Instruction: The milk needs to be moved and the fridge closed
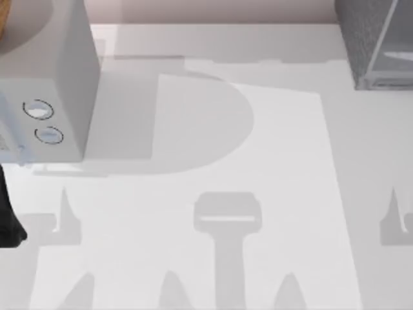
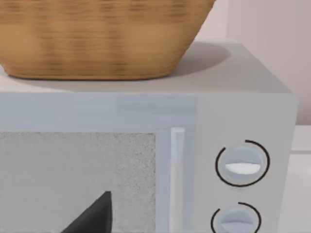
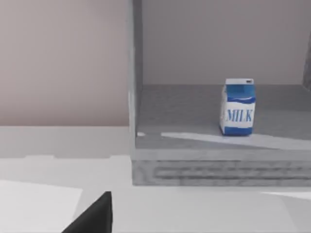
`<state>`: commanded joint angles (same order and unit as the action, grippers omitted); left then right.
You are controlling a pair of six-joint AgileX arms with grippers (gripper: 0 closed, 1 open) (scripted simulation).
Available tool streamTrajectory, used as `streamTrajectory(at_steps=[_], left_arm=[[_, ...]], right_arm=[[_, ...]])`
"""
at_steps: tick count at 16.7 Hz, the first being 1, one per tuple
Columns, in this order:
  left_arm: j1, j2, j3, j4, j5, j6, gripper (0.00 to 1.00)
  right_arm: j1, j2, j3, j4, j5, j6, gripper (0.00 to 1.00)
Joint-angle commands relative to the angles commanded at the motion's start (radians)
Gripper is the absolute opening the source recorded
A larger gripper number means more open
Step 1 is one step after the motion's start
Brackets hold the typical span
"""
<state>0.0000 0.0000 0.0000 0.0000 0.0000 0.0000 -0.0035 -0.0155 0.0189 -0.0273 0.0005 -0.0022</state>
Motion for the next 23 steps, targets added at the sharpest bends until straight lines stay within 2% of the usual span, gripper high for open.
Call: streamTrajectory(at_steps=[23], left_arm=[[0.0, 0.0, 0.0, 0.0, 0.0, 0.0, 1.0]], right_arm=[[-0.002, -0.566, 0.465, -1.045, 0.009, -0.008, 1.0]])
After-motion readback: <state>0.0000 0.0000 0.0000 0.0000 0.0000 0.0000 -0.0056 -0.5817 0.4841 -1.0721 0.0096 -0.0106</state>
